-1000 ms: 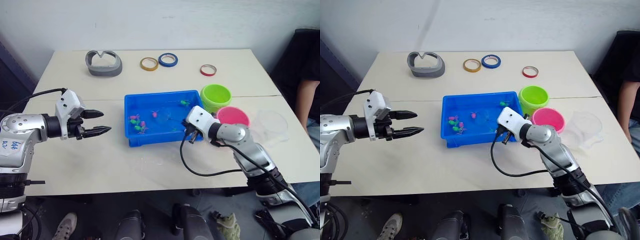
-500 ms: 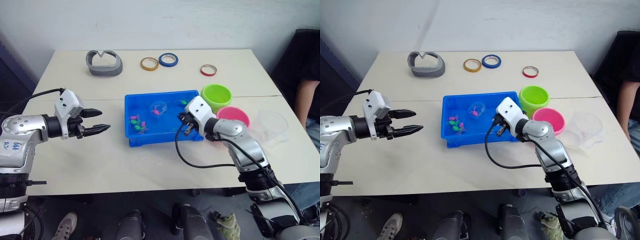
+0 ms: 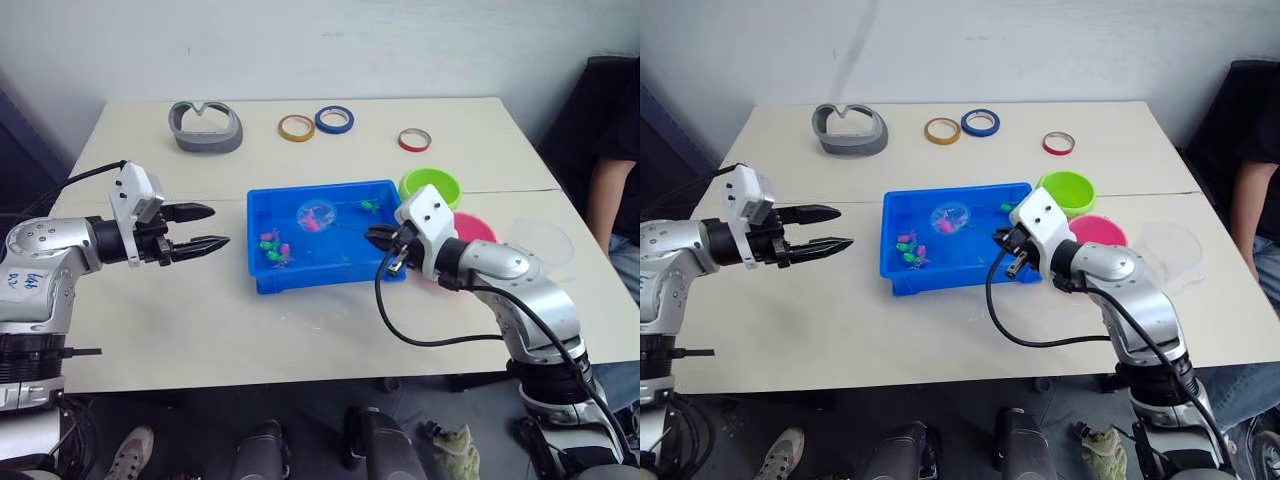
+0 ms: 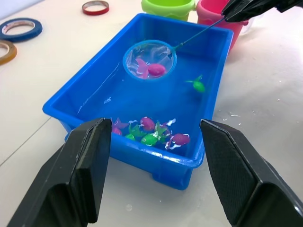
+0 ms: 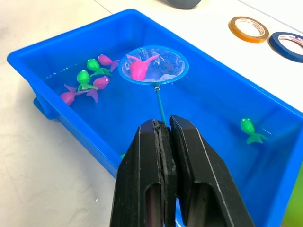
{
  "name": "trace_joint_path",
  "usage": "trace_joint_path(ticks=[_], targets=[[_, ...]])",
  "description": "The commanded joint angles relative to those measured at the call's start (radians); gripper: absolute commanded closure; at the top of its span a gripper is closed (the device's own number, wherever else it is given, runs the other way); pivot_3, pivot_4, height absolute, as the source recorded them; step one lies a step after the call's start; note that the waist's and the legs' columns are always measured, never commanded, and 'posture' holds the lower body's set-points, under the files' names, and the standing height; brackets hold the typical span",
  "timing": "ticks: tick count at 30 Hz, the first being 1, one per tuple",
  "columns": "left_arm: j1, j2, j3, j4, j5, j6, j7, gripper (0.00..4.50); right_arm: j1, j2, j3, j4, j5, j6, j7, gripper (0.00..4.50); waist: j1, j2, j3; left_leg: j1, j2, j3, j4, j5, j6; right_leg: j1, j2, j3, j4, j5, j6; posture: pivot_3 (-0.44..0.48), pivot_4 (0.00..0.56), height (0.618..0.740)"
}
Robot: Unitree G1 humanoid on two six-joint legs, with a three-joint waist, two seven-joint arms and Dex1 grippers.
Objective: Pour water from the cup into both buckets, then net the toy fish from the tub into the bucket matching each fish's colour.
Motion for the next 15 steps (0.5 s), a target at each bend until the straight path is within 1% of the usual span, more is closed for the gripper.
trace_joint_path(ticks=[1,4,7,10,15], targets=[[-0.030,0.000,-0.005,0.016,0.006,-0.029,-0.017,1.22,-0.004,-0.012,-0.030,-0.052,0.028,0.004,-0.009,4.50,0.001,0.000,0.000,0.000,0.000,0.000,0.000,0.000,0.000,0.000,0.000,0.000,0.000,0.000,0.000,0.000,0.150,0.713],[-0.055,-0.010,-0.027,0.027,0.004,-0.037,-0.038,1.22,-0.001,-0.024,-0.057,-0.057,0.049,0.001,-0.007,4.50,0.002,0.000,0.000,0.000,0.000,0.000,0.000,0.000,0.000,0.000,0.000,0.000,0.000,0.000,0.000,0.000,0.150,0.713],[-0.103,-0.033,-0.065,0.050,0.008,-0.049,-0.067,1.22,0.005,-0.049,-0.114,-0.081,0.084,0.010,-0.002,4.50,0.008,0.000,0.000,0.000,0.000,0.000,0.000,0.000,0.000,0.000,0.000,0.000,0.000,0.000,0.000,0.000,0.150,0.713],[-0.169,-0.070,-0.112,0.098,0.023,-0.077,-0.098,1.22,0.024,-0.087,-0.208,-0.133,0.134,0.045,-0.002,4.50,0.019,0.000,0.000,0.000,0.000,0.000,0.000,0.000,0.000,0.000,0.000,0.000,0.000,0.000,0.000,0.000,0.150,0.713],[-0.262,-0.135,-0.165,0.193,0.052,-0.131,-0.142,1.22,0.081,-0.161,-0.357,-0.218,0.201,0.118,-0.021,4.50,0.017,0.000,0.000,-0.001,-0.002,-0.001,0.000,0.000,0.002,0.000,0.001,-0.001,0.000,0.000,0.000,0.000,0.150,0.713]])
